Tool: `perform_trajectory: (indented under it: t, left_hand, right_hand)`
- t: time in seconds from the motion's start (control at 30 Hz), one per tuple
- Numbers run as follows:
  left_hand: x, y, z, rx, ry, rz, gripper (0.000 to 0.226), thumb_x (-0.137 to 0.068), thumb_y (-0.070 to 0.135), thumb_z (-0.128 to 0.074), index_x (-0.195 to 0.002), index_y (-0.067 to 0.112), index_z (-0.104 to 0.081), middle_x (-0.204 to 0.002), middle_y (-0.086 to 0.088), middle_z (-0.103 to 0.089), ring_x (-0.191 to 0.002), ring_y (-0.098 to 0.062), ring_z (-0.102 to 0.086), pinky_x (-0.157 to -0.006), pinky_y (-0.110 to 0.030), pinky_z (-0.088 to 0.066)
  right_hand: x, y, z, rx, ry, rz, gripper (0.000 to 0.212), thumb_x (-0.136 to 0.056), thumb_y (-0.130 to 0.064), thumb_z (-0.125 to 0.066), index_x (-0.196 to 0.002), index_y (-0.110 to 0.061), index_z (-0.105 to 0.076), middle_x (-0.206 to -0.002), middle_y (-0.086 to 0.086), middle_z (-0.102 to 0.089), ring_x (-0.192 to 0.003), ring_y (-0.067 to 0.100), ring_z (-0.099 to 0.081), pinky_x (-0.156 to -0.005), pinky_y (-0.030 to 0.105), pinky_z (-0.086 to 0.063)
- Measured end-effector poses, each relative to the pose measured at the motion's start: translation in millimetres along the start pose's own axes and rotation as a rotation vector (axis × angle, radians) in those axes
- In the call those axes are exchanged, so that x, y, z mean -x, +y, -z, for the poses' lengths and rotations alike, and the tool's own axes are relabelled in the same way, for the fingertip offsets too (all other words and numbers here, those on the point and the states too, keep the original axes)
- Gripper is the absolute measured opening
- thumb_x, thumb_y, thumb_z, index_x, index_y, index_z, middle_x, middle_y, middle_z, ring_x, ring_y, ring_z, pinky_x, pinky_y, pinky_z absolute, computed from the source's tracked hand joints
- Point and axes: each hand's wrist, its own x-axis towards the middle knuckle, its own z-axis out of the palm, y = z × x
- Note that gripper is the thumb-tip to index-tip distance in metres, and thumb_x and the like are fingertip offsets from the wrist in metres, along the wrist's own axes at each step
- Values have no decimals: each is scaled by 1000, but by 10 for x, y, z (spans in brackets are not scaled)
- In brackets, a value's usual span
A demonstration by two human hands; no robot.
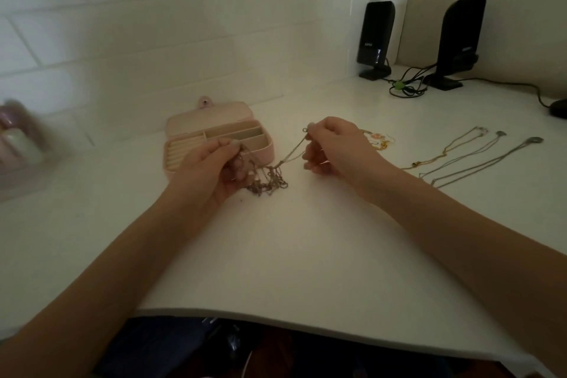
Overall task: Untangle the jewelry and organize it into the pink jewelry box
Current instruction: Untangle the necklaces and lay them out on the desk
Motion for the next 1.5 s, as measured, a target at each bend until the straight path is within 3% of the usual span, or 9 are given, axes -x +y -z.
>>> perform_trajectory:
  t: [0.23, 0.4, 0.6, 0.8, 1.0, 1.1, 1.2, 1.33, 1.5]
  left_hand:
    - [-17, -25, 47, 109, -120, 47, 24, -94, 10, -44, -72, 11, -52, -47, 3, -43, -38, -5, -30, -37, -15, -27]
    - [7, -40, 27, 58, -236, 19, 16, -79, 21, -55, -75, 10, -65, -50, 3, -44, -40, -6, -35, -39, -18, -33]
    - [8, -6, 40, 47, -175, 78, 25, -84, 23, -53, -62, 13, -61, -38, 8, -29, -32, -4, -23, -40, -17, -19]
    - [39, 11, 43, -12, -163, 81, 26, -83, 27, -55, -64, 10, -51, -35, 9, -25, -30, -4, -18, -40, -17, -10]
    - [113, -148, 82, -919, 15, -623, 24, -83, 27, -65, -62, 17, -61, -48, 4, -46, -48, -4, -40, -49, -16, -32]
    - [119, -210, 53, -1025, -89, -765, 23, -79, 38, -59, -72, 20, -71, -77, 6, -62, -77, -5, -54, -70, -20, -41]
    - [124, -228, -24, -1006, -154, -751, 22, -78, 38, -62, -84, 19, -71, -93, 7, -62, -95, -5, -55, -82, -17, -42]
    - [146, -197, -70, -940, -199, -585, 11, -84, 19, -67, -73, 18, -69, -76, 13, -65, -77, 2, -58, -66, -5, -40]
    - [123, -160, -50, -505, -167, -296, 22, -93, 17, -51, -78, 13, -66, -64, 6, -70, -62, -8, -67, -65, -16, -53]
  right_hand:
    - [57, 87, -34, 628, 74, 494, 16, -88, -23, -60, -103, -18, -65, -90, -7, -61, -80, 9, -56, -68, 18, -43]
    - [165, 127, -291, 367, -225, 479, 14, -86, -15, -65, -99, -11, -70, -92, -1, -70, -86, 12, -66, -78, 23, -53]
    - [146, 22, -189, -57, -220, 294, 6, -91, -7, -57, -90, -5, -62, -82, 12, -68, -75, 17, -65, -75, 25, -54]
    - [124, -84, -49, -420, -197, 44, 12, -98, -14, -46, -91, -10, -54, -62, 2, -58, -58, 16, -67, -54, 22, -54]
    - [168, -134, -37, -358, -272, 104, 9, -95, -18, -52, -94, -12, -59, -68, 2, -58, -58, 15, -66, -57, 22, -54]
    - [213, -169, -60, -373, -359, 144, 8, -95, -18, -52, -94, -12, -58, -70, 2, -60, -59, 15, -66, -56, 23, -54]
    - [256, -213, -89, -414, -445, 185, 10, -96, -17, -49, -93, -12, -56, -72, 3, -59, -57, 14, -66, -55, 22, -55]
    - [265, -275, -64, -484, -426, 203, 12, -98, -17, -44, -92, -12, -54, -69, 2, -60, -54, 13, -64, -52, 22, -53]
    - [155, -302, 96, -591, -205, 144, 12, -98, -15, -45, -91, -12, -54, -62, -1, -52, -37, 4, -38, -39, 16, -36]
